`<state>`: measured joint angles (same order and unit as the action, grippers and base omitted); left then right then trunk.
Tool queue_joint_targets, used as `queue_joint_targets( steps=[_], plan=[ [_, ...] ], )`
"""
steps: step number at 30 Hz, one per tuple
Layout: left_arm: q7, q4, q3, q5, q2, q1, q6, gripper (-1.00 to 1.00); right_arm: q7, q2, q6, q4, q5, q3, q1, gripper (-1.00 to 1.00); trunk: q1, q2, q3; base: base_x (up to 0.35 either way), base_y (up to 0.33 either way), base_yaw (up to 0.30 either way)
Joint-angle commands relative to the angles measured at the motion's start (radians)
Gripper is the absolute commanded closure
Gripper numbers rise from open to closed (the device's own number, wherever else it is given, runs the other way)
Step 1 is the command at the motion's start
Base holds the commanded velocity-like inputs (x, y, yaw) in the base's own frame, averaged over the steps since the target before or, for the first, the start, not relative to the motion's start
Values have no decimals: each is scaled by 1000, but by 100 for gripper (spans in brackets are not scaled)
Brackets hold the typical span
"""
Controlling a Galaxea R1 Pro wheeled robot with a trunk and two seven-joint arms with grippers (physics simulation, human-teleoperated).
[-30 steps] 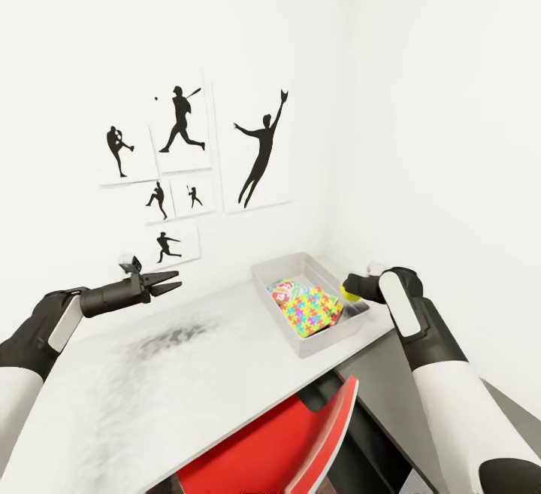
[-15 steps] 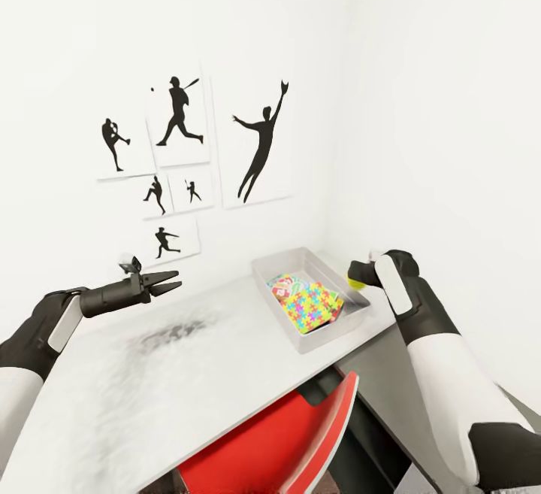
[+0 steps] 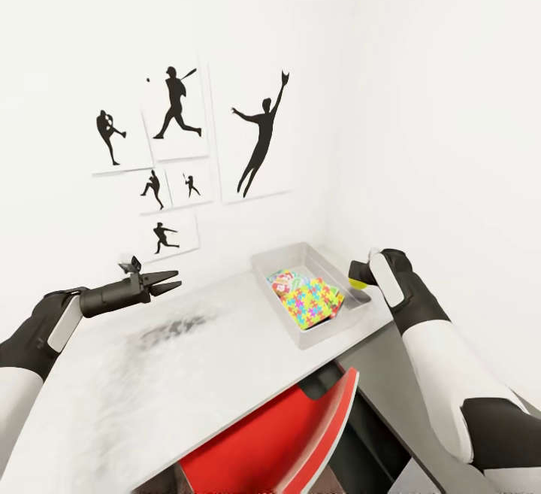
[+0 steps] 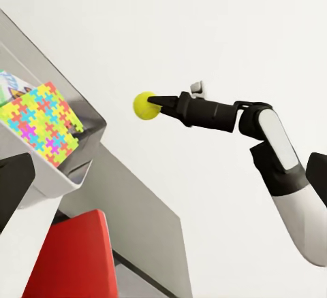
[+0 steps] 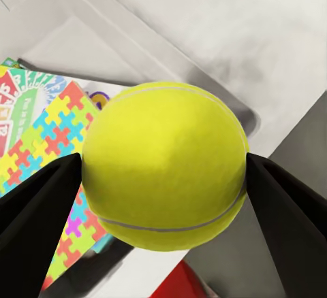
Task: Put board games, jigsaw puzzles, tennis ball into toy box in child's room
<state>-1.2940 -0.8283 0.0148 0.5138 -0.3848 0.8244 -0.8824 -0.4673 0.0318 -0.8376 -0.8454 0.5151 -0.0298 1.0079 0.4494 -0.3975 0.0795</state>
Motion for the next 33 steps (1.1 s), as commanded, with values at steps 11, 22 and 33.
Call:
queue_joint_targets(
  steps=[11, 22, 33],
  plan=[
    [-2, 0, 0, 5, 0, 1, -9, -100, -7, 0, 1, 5, 14, -4, 36, 100, 1, -2, 21, 0, 0, 0],
    [-4, -2, -1, 6, -2, 1, -9, -100, -7, -6, -2, 33, 13, -4, 82, 100, 1, -2, 39, 0, 0, 0],
    [-5, -2, 4, 7, -7, 1, -9, -100, -7, -4, 2, 35, 9, -9, 86, 100, 1, -2, 57, 0, 0, 0]
  ],
)
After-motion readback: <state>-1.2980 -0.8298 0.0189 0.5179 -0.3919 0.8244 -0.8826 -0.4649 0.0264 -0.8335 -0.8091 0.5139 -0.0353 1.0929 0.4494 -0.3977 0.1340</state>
